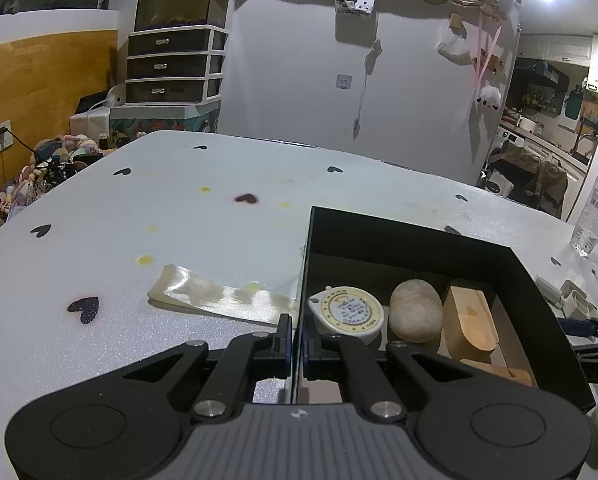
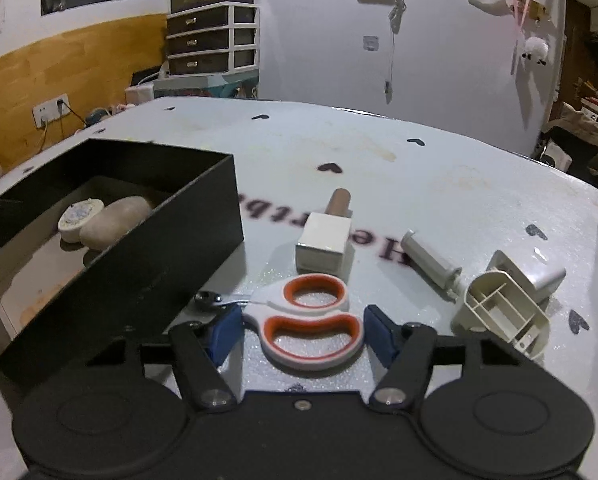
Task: Organize rigid objects
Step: 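Carry the scissors into the black box and open the right tool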
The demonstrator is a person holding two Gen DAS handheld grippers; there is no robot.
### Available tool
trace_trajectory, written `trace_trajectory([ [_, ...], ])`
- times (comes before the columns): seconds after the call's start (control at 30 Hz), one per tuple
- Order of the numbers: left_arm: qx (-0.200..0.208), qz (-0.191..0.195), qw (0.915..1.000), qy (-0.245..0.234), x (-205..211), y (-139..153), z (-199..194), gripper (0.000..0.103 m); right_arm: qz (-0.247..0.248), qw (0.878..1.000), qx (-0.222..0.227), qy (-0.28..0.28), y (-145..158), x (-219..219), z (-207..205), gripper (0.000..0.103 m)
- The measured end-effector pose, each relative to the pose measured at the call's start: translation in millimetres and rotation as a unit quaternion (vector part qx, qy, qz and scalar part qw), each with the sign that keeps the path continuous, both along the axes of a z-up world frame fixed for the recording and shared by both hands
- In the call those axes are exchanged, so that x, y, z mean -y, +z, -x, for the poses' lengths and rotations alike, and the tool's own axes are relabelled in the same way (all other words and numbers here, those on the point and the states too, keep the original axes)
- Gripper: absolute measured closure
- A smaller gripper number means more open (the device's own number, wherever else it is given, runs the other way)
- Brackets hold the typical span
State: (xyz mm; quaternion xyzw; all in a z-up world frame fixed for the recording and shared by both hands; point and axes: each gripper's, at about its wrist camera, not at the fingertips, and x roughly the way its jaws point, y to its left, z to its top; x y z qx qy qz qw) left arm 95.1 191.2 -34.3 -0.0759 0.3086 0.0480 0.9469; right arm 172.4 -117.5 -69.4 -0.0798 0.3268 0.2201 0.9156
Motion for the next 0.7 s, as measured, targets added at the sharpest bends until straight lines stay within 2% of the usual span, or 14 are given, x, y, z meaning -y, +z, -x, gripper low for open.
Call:
trace_trajectory([
  [0.23, -0.001, -0.001, 1.0000, 0.000, 0.1, -0.7, -1.3, 0.099, 0.012, 1.000, 0.009, -0.016, 1.6, -0.8, 1.6, 0.036],
  [0.37, -0.001, -0.001, 1.0000, 0.000, 0.2, -0.7, -1.3, 0.099, 0.003, 0.999, 0.017, -0.033, 8.7, 7.5, 4.1, 0.036],
  [0.57, -0.001, -0.001, 1.0000, 0.000, 0.1, -0.9, -1.7, 0.099, -0.025, 0.997, 0.059, -0.048, 43.9, 16.7, 18.8, 0.036],
  [0.7, -0.001, -0.001, 1.0000, 0.000, 0.3, -0.6, -1.3, 0.099, -0.057, 0.995, 0.083, 0.000, 72.1, 0.1, 36.2, 0.036],
])
